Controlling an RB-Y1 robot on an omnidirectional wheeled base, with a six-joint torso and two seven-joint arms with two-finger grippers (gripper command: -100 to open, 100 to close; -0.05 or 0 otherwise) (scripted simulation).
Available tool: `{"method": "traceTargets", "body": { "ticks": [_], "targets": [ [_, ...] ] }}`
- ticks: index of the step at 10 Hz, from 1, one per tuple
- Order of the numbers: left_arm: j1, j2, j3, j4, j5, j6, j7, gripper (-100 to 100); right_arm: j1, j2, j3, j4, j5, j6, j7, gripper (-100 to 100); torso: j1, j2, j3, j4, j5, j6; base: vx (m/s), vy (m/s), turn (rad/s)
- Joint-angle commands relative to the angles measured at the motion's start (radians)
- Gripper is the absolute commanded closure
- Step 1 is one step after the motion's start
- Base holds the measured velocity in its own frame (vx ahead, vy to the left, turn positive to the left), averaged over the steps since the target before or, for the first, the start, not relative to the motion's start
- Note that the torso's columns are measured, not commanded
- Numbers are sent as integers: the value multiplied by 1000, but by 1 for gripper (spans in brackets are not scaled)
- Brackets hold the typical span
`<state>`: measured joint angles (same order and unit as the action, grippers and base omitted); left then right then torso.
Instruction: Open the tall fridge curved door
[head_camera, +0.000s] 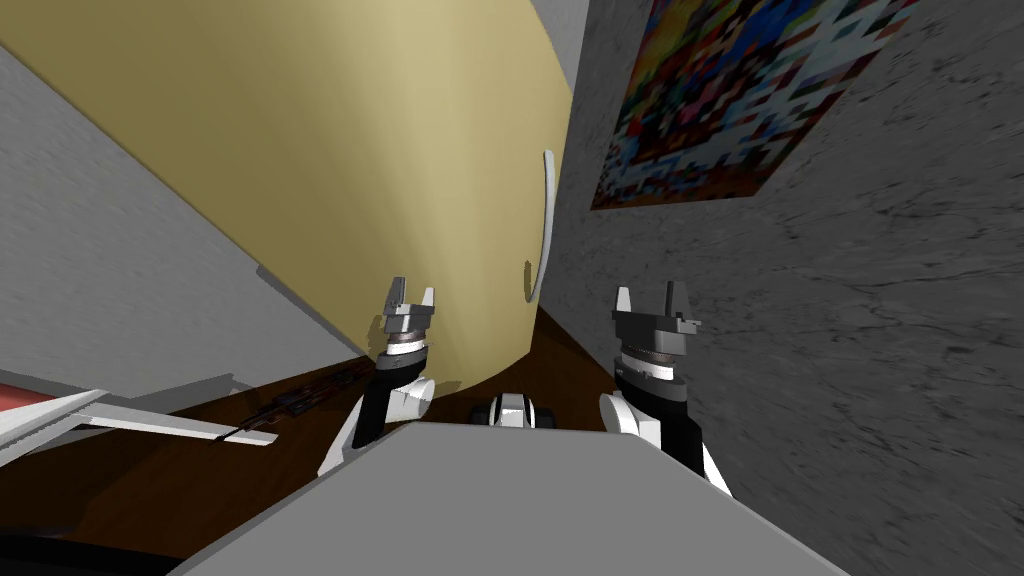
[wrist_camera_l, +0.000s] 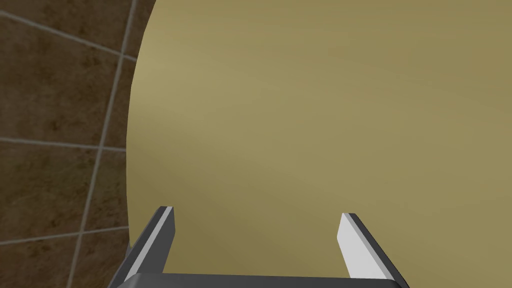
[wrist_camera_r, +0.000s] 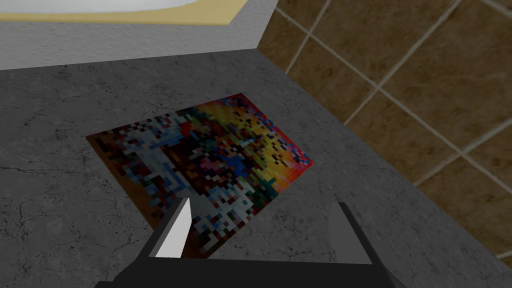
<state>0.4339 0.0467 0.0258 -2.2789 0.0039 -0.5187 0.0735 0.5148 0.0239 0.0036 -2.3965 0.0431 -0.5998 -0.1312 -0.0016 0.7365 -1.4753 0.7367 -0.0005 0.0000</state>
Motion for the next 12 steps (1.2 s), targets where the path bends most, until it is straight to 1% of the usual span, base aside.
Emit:
{"method": "traceTargets", "body": {
  "ticks": [1,3,5,6,7,8,10,11,12],
  "targets": [
    [-49,76,22,46,12,23,8,-100,0,0,0,0,0,0,0,0,0,1,-1,1,0,0,9,-99,35],
    [-98,119,47,97,26,43,18,-100,0,0,0,0,0,0,0,0,0,1,-1,1,0,0,17,-111,48],
    [-157,152,78,155,42,68,29,-100,0,0,0,0,0,0,0,0,0,1,-1,1,0,0,21,-149,57],
    [-157,152,78,159,42,68,29,-100,0,0,0,0,0,0,0,0,0,1,-1,1,0,0,20,-110,26],
    [-190,164,95,192,51,81,36,-100,0,0,0,0,0,0,0,0,3,2,-1,1,1,0,16,-81,36],
    [-190,164,95,193,51,81,36,-100,0,0,0,0,0,0,0,0,5,2,-1,1,1,0,9,-59,22],
    [-253,183,131,259,71,111,50,-100,0,0,0,0,0,0,0,0,2,2,0,2,1,0,-3,-120,60],
    [-261,183,131,268,71,111,50,-100,0,0,0,0,0,0,0,0,-3,2,0,1,-1,0,9,-118,33],
    [-299,189,151,306,82,126,58,-100,0,0,0,0,0,0,0,0,0,1,-1,1,0,0,17,-83,56]
  ]
}}
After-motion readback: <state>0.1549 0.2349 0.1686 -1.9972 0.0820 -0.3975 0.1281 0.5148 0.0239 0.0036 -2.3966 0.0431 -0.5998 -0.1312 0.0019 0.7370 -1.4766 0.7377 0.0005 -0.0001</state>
